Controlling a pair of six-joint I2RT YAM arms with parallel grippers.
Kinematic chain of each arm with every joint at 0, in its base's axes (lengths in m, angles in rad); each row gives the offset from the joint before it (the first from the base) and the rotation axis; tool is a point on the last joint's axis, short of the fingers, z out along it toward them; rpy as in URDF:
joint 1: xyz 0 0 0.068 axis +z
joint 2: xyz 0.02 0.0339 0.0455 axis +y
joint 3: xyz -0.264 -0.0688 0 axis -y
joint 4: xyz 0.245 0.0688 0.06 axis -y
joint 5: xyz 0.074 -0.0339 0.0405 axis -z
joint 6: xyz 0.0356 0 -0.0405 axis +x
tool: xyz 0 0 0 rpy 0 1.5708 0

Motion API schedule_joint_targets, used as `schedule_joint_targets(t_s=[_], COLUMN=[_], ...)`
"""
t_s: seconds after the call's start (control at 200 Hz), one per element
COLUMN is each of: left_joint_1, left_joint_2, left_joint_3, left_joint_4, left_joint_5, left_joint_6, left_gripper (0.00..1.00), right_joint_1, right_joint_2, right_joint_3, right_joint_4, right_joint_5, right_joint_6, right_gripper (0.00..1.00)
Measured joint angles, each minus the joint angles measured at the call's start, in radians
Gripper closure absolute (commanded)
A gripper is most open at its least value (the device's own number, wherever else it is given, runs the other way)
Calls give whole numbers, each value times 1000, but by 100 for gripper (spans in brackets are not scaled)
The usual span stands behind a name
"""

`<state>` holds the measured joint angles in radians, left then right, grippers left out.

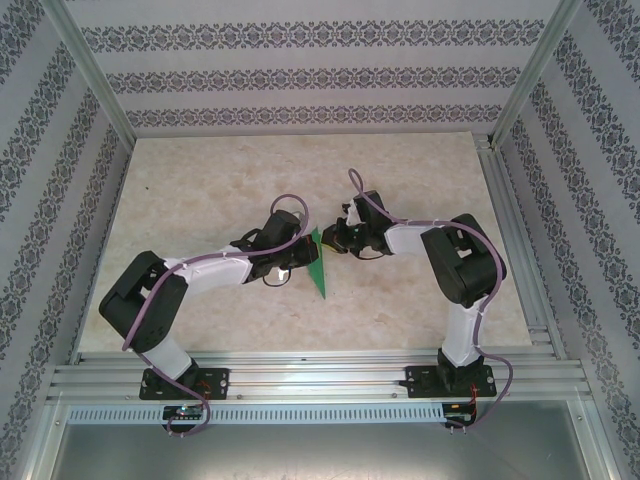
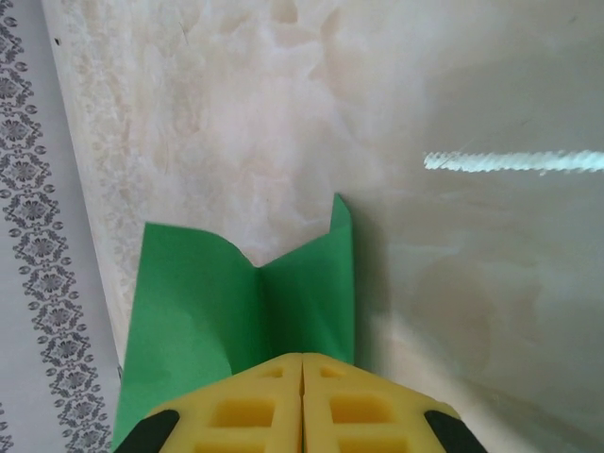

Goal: Fold a paper plane with a square sheet of paper (fold left side to right side)
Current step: Fold the wing for the fifth time at the center of the table.

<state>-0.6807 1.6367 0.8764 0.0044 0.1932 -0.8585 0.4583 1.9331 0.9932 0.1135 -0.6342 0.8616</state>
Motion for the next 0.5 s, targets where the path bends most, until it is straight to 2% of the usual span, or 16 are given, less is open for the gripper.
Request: schedule_joint_targets(t_s=[0.095,0.379,0.499], left_joint_1=[0,0,0], left_joint_2=[-5,-20,-36], left_joint_3=[-4,-18,-23], left_joint_4=[11,17,18], left_joint_5=[0,-1,0], left_joint_6=[0,4,16], left_gripper=[100,100,100], right_joint_1=[7,11,11], right_joint_2=[5,10,10], right_joint_3=[7,14,15], right_joint_4=[0,-53,-85], right_joint_5=[0,20,31], right_joint_6=[6,-17,-29], right_gripper=[90,73,71])
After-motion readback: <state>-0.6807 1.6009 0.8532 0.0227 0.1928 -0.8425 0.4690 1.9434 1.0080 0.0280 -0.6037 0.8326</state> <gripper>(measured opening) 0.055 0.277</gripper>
